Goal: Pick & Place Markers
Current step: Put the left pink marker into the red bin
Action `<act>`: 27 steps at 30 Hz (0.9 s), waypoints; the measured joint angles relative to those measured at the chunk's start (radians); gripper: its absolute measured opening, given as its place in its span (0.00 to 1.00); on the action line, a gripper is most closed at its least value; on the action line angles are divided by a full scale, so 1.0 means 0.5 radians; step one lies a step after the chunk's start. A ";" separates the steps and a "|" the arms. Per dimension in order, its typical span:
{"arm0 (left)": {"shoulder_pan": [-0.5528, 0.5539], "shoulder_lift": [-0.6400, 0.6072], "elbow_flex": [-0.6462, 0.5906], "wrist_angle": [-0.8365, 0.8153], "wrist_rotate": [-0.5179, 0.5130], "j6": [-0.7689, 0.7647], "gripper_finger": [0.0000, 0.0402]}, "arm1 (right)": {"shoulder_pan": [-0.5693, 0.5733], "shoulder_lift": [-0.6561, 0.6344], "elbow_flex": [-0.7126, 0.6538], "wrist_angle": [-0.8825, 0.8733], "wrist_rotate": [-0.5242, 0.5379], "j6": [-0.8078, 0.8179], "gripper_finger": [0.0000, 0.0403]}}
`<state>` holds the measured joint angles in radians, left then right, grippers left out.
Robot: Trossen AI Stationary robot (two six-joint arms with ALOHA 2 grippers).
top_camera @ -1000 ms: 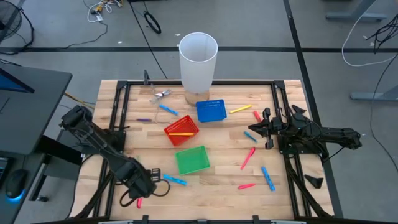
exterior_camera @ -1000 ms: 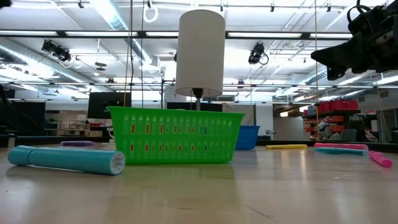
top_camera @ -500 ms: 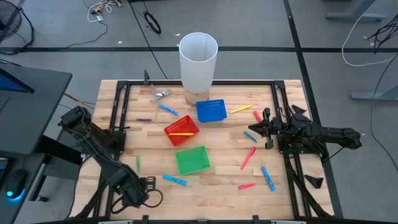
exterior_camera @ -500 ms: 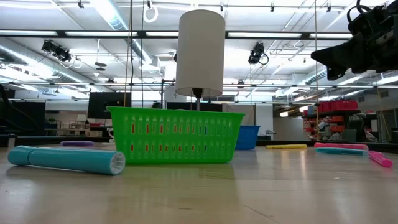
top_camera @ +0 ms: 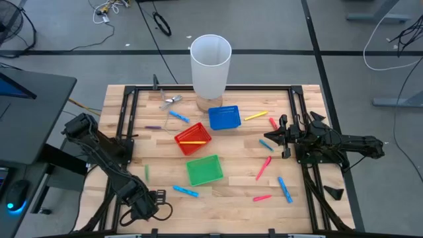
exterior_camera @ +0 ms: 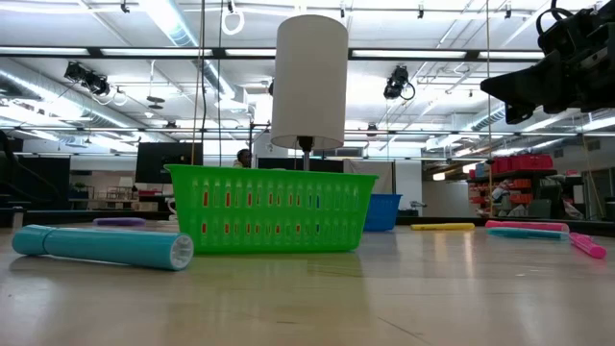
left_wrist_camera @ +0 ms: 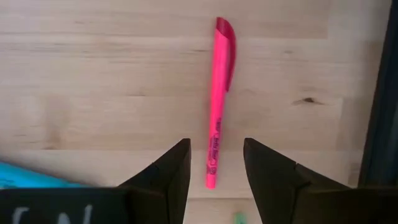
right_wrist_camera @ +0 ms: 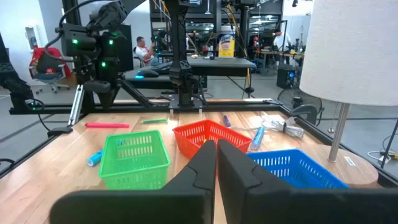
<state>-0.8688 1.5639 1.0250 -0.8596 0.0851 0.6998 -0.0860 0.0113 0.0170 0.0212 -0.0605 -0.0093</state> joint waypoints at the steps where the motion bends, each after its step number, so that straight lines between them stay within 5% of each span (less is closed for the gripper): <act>1: 0.000 0.000 -0.017 0.003 0.001 -0.001 0.39 | 0.000 0.000 0.000 0.000 -0.001 0.001 0.05; 27: 0.008 0.275 -0.204 0.397 0.038 0.002 0.33 | 0.000 0.000 0.000 0.000 0.000 0.001 0.05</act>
<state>-0.8650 1.7016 0.9229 -0.6609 0.1040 0.7006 -0.0860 0.0115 0.0170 0.0213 -0.0607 -0.0090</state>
